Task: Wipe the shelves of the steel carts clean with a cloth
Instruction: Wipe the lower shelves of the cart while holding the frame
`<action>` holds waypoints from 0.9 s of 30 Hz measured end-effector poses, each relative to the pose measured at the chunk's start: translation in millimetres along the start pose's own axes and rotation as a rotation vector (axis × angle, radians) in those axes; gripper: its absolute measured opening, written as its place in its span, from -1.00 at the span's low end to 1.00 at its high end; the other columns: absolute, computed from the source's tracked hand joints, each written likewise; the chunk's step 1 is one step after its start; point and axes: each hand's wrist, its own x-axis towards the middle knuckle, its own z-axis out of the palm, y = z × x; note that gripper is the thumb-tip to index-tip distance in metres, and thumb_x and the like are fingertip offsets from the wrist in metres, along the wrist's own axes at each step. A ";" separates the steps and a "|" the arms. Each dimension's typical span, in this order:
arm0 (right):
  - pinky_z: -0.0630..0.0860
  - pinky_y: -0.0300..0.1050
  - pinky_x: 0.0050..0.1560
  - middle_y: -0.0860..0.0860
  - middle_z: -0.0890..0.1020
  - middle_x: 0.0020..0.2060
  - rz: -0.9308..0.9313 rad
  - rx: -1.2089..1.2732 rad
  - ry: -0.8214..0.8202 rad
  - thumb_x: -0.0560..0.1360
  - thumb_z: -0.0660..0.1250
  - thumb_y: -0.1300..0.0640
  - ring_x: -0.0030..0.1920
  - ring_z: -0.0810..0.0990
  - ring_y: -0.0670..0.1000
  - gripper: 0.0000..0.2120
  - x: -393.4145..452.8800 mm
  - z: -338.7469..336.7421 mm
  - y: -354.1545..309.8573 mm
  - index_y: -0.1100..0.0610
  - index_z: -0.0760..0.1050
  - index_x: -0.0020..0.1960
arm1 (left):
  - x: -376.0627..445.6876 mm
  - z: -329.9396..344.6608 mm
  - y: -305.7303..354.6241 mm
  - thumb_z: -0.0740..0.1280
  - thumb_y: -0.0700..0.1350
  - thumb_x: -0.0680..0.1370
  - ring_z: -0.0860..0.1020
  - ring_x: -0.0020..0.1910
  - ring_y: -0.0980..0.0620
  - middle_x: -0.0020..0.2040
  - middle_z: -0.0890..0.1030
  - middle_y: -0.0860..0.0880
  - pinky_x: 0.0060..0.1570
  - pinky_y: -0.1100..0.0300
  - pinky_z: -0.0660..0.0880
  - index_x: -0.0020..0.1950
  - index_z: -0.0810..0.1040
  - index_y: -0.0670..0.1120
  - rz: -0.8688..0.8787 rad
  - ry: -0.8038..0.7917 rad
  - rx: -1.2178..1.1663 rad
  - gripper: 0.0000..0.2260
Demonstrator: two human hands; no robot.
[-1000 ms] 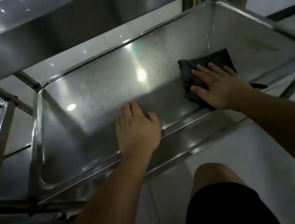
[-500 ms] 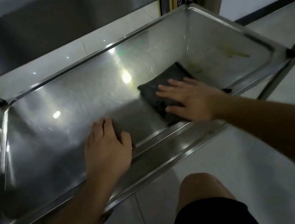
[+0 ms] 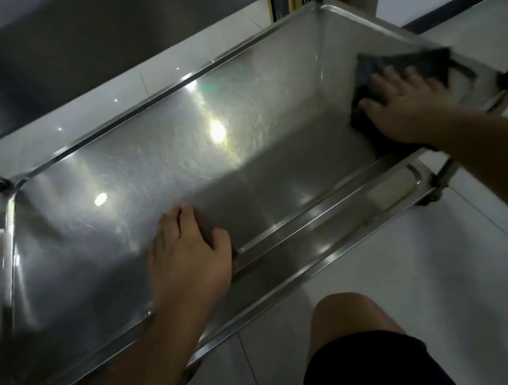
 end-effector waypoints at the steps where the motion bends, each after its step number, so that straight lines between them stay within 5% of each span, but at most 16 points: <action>1: -0.09 0.23 0.57 -0.10 -0.06 0.68 -0.066 -0.008 -0.011 0.53 -0.22 -0.50 0.66 -0.10 0.09 -0.21 -11.4 3.4 -18.2 -0.16 -0.14 0.66 | 0.3 -0.4 0.3 0.15 0.13 0.66 0.23 0.62 -0.17 0.64 0.26 -0.12 0.59 -0.18 0.22 0.64 0.26 -0.05 0.001 -0.005 -0.002 -0.44; 6: -0.19 0.02 0.61 -0.23 -0.11 0.65 -0.613 -0.070 -0.077 0.54 -0.32 -0.46 0.64 -0.20 -0.10 -0.25 -80.4 24.3 -85.4 -0.22 -0.14 0.66 | -0.2 -0.1 -2.9 0.16 0.14 0.67 0.23 0.62 -0.18 0.66 0.24 -0.11 0.58 -0.20 0.23 0.66 0.23 -0.04 0.010 -0.011 0.005 -0.42; 9: -0.25 -0.06 0.58 -0.31 -0.09 0.62 -0.762 -0.062 -0.136 0.56 -0.32 -0.47 0.62 -0.22 -0.20 -0.31 -80.0 13.1 -66.3 -0.29 -0.07 0.64 | 0.5 1.5 -5.4 0.16 0.14 0.67 0.15 0.66 -0.13 0.69 0.19 -0.09 0.61 -0.17 0.18 0.68 0.19 -0.02 0.015 -0.015 0.001 -0.40; 12: -0.19 0.03 0.59 -0.31 -0.03 0.61 -0.647 -0.042 -0.114 0.58 -0.22 -0.45 0.62 -0.17 -0.18 -0.38 -45.4 0.6 -20.9 -0.34 -0.02 0.61 | 0.2 1.9 -6.0 0.15 0.15 0.67 0.14 0.67 -0.12 0.70 0.19 -0.08 0.61 -0.16 0.17 0.68 0.19 -0.02 0.012 -0.013 0.004 -0.40; 15: -0.09 0.21 0.59 -0.14 0.02 0.66 -0.245 -0.096 0.030 0.66 -0.07 -0.30 0.65 -0.07 0.01 -0.47 3.9 -10.1 43.4 -0.29 0.00 0.61 | -0.9 3.3 -5.8 0.15 0.16 0.67 0.11 0.68 -0.10 0.71 0.17 -0.06 0.61 -0.13 0.14 0.70 0.17 0.00 0.013 -0.009 -0.001 -0.39; 20: -0.15 0.34 0.57 0.02 -0.02 0.68 0.216 0.001 0.085 0.55 -0.19 -0.42 0.65 -0.12 0.24 -0.27 59.4 -17.9 52.7 -0.13 -0.04 0.64 | -0.3 6.7 -7.9 0.15 0.18 0.66 0.09 0.69 -0.05 0.71 0.15 -0.02 0.62 -0.08 0.10 0.70 0.17 0.03 0.000 0.015 -0.013 -0.38; 23: -0.16 0.33 0.58 0.03 -0.04 0.68 0.186 0.076 0.067 0.59 -0.14 -0.37 0.65 -0.14 0.24 -0.26 67.4 -15.7 2.5 -0.04 -0.05 0.67 | 0.3 7.9 -8.0 0.13 0.19 0.65 0.09 0.69 -0.04 0.71 0.16 -0.01 0.61 -0.08 0.09 0.70 0.17 0.03 0.001 0.021 -0.011 -0.38; 27: -0.06 0.21 0.61 -0.05 0.02 0.68 -0.189 0.038 0.019 0.66 -0.09 -0.30 0.66 -0.05 0.15 -0.34 37.8 -2.1 -93.4 -0.05 0.01 0.68 | 0.0 7.1 -6.4 0.03 0.24 0.60 0.11 0.68 -0.03 0.70 0.18 -0.01 0.60 -0.08 0.12 0.69 0.19 0.04 0.003 0.025 -0.006 -0.33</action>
